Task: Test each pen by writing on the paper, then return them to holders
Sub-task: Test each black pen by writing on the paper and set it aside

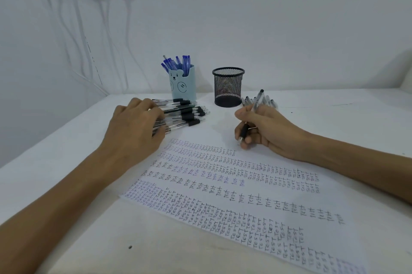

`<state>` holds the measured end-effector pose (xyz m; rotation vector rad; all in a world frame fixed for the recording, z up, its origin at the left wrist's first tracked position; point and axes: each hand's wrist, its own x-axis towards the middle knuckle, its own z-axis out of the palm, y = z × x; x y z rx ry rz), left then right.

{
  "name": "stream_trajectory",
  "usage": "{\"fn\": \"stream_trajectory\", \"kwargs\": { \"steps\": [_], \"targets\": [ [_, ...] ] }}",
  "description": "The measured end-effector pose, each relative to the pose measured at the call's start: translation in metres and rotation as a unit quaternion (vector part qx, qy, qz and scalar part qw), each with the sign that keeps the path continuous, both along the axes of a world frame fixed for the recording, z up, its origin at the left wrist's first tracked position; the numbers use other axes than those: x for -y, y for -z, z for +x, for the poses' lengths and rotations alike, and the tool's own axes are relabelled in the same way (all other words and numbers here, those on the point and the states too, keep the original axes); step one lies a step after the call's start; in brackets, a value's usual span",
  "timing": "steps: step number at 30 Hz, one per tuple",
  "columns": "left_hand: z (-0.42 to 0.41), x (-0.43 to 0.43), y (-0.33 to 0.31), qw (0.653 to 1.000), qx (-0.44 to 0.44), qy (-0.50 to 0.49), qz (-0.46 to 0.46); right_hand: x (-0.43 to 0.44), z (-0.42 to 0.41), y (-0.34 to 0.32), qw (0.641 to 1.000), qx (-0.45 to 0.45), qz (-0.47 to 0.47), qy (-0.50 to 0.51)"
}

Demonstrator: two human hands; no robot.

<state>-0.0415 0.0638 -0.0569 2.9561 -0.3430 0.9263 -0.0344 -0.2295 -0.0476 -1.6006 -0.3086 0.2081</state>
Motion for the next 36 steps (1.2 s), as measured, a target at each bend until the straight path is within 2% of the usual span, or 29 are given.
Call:
{"fn": "stream_trajectory", "kwargs": {
  "steps": [2, 5, 9, 16, 22, 27, 31, 36],
  "targets": [
    [0.0, 0.0, 0.0, 1.0, -0.005, -0.005, -0.008, 0.005, 0.005, 0.0, 0.998, 0.022, -0.056, 0.012],
    [-0.001, 0.002, -0.001, 1.0, 0.0, 0.002, -0.016, 0.016, 0.02, -0.01, 0.981, 0.071, -0.16, 0.088],
    [-0.002, 0.004, 0.0, 1.0, -0.01, 0.013, -0.026, 0.038, 0.056, -0.029, 0.914, 0.137, -0.348, 0.16],
    [-0.004, 0.009, -0.001, 1.0, -0.005, 0.019, -0.015, 0.055, 0.108, -0.026, 0.838, 0.174, -0.478, 0.197],
    [-0.009, 0.013, -0.004, 0.998, 0.007, 0.031, -0.047, 0.045, 0.115, -0.014, 0.794, 0.205, -0.532, 0.211],
    [-0.014, 0.019, -0.006, 0.994, -0.004, 0.041, -0.097, 0.04, 0.108, -0.019, 0.779, 0.226, -0.529, 0.25],
    [-0.015, 0.021, -0.008, 0.985, 0.001, 0.094, -0.145, 0.036, 0.096, -0.026, 0.753, 0.297, -0.521, 0.27],
    [-0.016, 0.023, -0.011, 0.972, 0.065, 0.171, -0.15, 0.01, 0.072, -0.022, 0.768, 0.419, -0.448, 0.186]
  ]
}}
